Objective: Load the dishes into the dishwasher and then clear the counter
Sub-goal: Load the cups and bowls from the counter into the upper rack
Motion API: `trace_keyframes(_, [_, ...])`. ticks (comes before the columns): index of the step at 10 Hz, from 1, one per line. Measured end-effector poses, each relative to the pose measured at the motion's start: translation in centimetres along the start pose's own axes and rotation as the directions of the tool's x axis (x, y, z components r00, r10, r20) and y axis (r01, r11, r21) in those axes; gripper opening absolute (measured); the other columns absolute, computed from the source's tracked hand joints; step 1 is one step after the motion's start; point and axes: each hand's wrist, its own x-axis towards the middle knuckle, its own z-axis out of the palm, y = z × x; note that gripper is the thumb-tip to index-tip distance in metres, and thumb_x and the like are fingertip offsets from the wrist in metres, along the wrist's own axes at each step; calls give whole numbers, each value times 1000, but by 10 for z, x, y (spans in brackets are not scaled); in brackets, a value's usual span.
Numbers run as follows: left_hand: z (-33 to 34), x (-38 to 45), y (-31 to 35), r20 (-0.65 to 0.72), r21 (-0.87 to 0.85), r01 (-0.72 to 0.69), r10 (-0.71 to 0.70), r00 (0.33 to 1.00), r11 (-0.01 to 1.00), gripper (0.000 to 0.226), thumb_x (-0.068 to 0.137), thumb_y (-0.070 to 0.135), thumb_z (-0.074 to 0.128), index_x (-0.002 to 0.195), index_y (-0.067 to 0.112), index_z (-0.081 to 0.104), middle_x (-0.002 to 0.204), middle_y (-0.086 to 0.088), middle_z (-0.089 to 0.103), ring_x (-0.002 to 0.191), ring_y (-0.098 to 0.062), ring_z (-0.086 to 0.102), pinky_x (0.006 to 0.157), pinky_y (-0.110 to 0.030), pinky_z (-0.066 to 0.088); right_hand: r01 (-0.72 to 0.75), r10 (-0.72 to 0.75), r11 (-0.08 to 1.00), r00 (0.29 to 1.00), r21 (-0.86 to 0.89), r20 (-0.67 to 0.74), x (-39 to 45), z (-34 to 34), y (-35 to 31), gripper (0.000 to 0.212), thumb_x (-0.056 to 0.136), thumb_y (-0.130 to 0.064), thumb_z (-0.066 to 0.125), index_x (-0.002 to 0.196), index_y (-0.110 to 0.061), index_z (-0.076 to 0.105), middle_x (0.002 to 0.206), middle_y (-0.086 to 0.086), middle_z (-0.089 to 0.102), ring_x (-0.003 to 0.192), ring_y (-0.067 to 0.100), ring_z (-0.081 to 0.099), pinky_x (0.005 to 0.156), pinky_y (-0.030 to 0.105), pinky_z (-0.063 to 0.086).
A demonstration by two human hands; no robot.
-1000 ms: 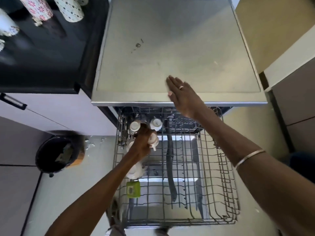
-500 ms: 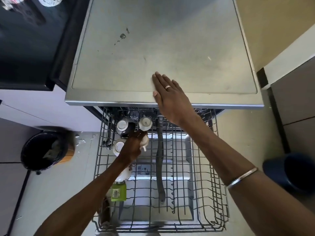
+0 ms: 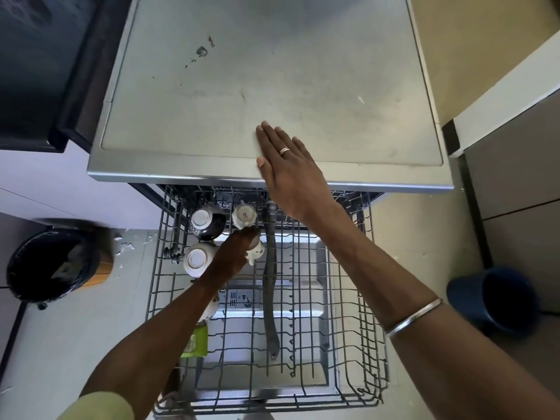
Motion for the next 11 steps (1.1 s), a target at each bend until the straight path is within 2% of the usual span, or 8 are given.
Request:
trace_keyframes(1, [-6,-3,3,20,-26,-24,24,1000,999,79,67,-27,51,141,1,47,144,-21,48,133,-35,45,108,-45,41,-4,4,1000,1000,-10,-3,0,1,1,53,107,-36,20,157,-19,15,164,-4,13,151,12,9,124,32,8])
trace_keyframes(2, [-2,1,-5,55,75,-51,47,997,996,82,63,-20,58,139,11,49,141,-16,51,128,-37,50,103,-44,46,-7,7,1000,1000,-21,2,-1,2,1,53,107,-36,19,157,-19,14,164,-5,12,151,12,9,124,32,8])
trace_keyframes(4, [-15,-15,-13,-80,171,34,-21,997,985,84,67,-19,56,144,14,45,144,-10,43,131,-35,42,94,-44,52,-7,7,1000,1000,-21,-2,-1,1,-1,53,107,-36,19,157,-19,14,164,-4,12,151,12,9,124,32,8])
trace_keyframes(6, [-1,-6,-14,34,491,-37,23,999,870,73,51,-11,73,120,9,63,117,-19,62,107,-43,59,88,-49,55,-9,9,999,1000,-36,-2,0,1,-1,54,107,-36,19,157,-19,14,164,-4,12,151,12,9,124,32,9])
trace_keyframes(7, [8,-2,-13,5,527,-28,30,1000,849,75,48,-7,76,121,8,63,117,-19,62,104,-42,59,91,-48,52,-9,9,999,1000,-35,4,0,2,0,54,106,-37,18,157,-20,14,164,-5,13,151,12,9,124,33,9])
trace_keyframes(9, [-5,-14,-11,-23,447,-22,36,999,894,96,57,-14,71,146,13,44,135,-18,51,122,-45,47,99,-51,47,-15,16,999,1000,-39,10,-1,2,-1,54,106,-37,17,157,-20,13,164,-4,13,151,12,9,124,32,9])
trace_keyframes(10, [-19,-29,-6,-49,396,-42,67,997,917,98,57,-14,68,147,14,41,139,-18,47,127,-42,40,105,-49,41,-24,26,999,998,-34,50,-2,-2,-3,54,106,-37,15,158,-21,10,164,-5,9,151,11,6,124,33,7])
trace_keyframes(11, [-37,-44,-2,-85,378,-78,118,989,922,85,56,-14,69,137,9,54,134,-19,54,127,-42,44,105,-48,43,-66,68,998,990,-21,120,0,-9,-10,54,106,-35,15,158,-22,5,164,-7,3,151,11,1,124,35,3])
